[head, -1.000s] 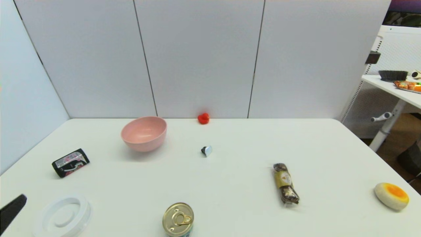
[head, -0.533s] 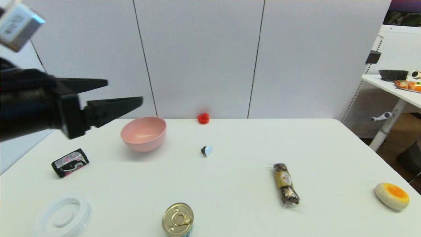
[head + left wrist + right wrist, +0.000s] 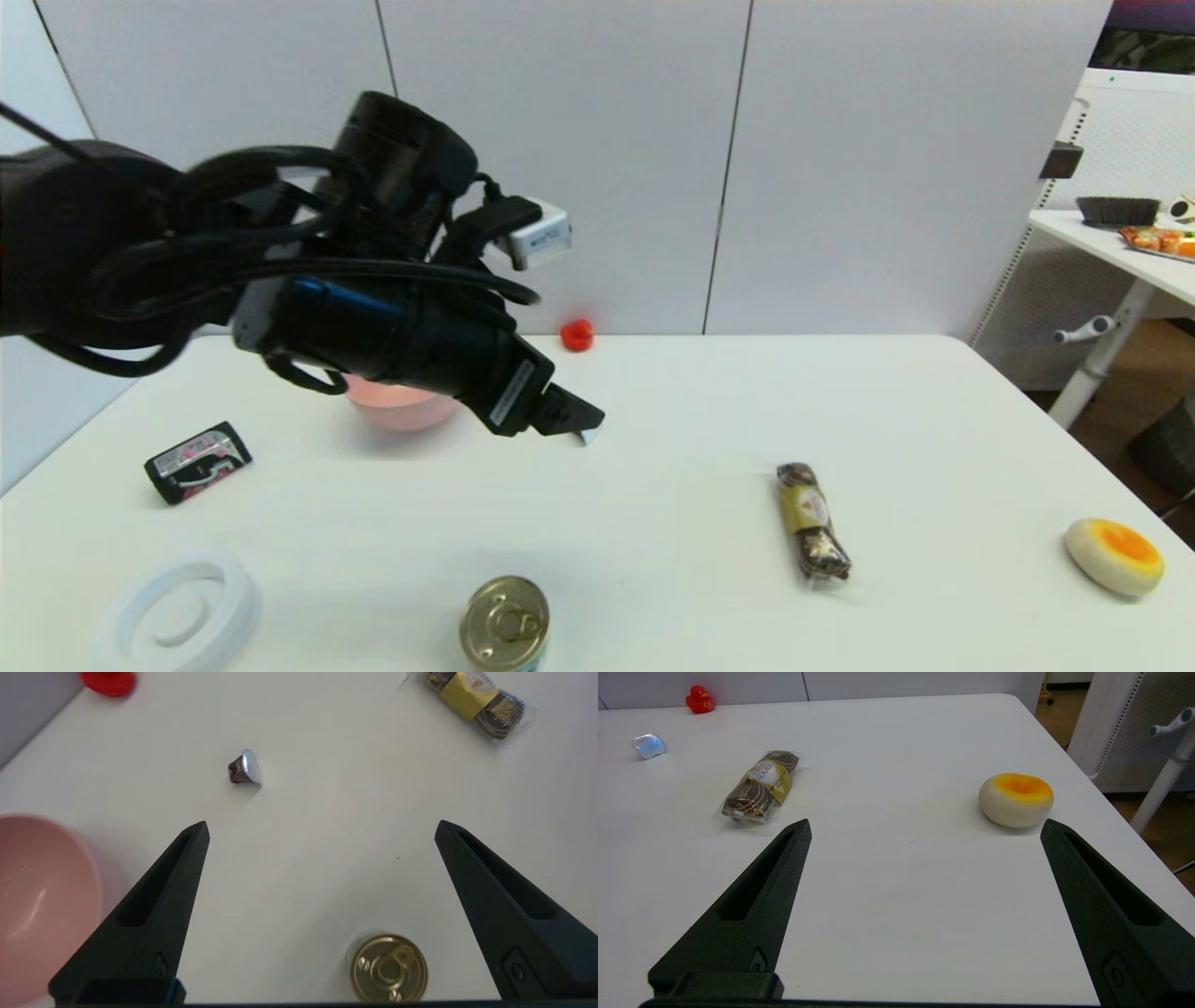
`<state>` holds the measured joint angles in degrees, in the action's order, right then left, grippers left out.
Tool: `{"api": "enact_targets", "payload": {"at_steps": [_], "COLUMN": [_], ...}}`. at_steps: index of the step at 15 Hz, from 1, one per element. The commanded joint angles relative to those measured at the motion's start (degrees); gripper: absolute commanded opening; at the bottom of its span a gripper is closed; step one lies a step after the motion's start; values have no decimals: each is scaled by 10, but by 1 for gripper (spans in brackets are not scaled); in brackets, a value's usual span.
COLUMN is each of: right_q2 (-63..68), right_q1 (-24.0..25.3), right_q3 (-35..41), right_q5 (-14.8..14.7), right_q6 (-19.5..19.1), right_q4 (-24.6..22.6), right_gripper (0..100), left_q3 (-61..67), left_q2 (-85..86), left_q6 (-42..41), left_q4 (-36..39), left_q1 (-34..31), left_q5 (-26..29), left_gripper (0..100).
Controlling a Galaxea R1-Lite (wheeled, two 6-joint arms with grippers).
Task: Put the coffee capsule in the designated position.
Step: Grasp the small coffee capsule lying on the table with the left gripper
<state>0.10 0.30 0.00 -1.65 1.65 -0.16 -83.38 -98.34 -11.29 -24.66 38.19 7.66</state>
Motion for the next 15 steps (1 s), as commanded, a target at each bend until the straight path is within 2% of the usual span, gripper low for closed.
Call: {"api": "enact_targets", "payload": {"at_steps": [1, 3, 7, 12, 15], "right_q2": [1, 1, 1, 1, 1], "right_q1": [0, 0, 0, 0, 0], "right_q3": [0, 0, 0, 0, 0], "right_q5": [0, 0, 0, 0, 0], "right_q6": [0, 0, 0, 0, 0], "right_q4": [0, 0, 0, 0, 0], "right_gripper": [100, 100, 100, 100, 100], "left_q3": [-24, 2, 131, 193, 227], "left_q2": [-122, -147, -157, -147, -133], "left_q6": [0, 13, 71, 71, 72], "left_q4": [44, 125, 340, 450, 469], "left_q1": [2, 0, -16, -44, -47], "left_q5": [-1, -1, -1, -1, 1], "left_gripper": [100, 100, 100, 100, 100]}}
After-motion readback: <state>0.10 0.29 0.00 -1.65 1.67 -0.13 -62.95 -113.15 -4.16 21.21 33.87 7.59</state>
